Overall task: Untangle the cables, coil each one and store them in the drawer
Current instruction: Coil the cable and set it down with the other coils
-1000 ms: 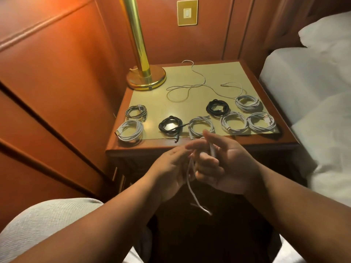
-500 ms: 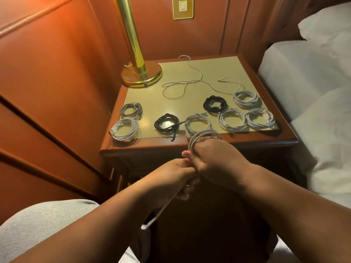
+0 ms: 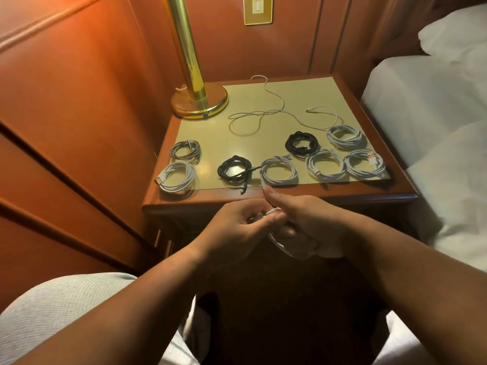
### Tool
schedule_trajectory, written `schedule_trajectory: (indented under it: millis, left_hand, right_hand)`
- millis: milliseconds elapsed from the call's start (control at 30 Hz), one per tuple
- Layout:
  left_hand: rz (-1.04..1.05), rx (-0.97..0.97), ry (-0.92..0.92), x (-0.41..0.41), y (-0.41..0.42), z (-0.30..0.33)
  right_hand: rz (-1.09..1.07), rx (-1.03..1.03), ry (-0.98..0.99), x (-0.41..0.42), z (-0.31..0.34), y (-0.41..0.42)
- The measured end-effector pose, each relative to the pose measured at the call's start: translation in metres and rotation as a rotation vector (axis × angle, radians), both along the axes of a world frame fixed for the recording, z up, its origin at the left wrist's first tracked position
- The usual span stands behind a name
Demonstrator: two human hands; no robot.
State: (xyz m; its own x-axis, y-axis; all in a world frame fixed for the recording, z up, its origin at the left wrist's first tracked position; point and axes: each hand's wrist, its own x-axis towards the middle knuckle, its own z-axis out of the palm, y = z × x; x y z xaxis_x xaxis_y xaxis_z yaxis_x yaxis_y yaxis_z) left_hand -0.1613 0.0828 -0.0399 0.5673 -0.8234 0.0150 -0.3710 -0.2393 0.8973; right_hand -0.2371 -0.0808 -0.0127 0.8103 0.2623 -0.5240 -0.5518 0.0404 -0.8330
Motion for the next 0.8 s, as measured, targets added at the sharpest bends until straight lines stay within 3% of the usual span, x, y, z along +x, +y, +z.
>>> schedule_trajectory:
  millis: [133, 267, 367, 533, 800]
  left_hand:
    - [0.127, 0.049, -0.244, -0.002, -0.005, -0.007]
    - [0.203, 0.002, -0.249, -0.004, -0.006, -0.009]
    - [0.284, -0.052, -0.151, -0.001, -0.005, -0.007]
    - [0.331, -0.086, -0.01, 0.005, -0.003, -0.016]
    - [0.244, -0.125, 0.492, 0.006, -0.006, -0.002]
  right_hand:
    - [-0.236, -0.156, -0.135, 0.003, -0.005, 0.014]
    - [-0.356, -0.315, -0.301, 0.006, -0.011, 0.019]
    - [-0.413, -0.28, -0.31, 0.007, -0.012, 0.017]
    - [-0.396, -0.102, -0.146, 0.01, -0.006, 0.015]
    - [-0.44, -0.083, -0.074, 0.009, 0.0, -0.003]
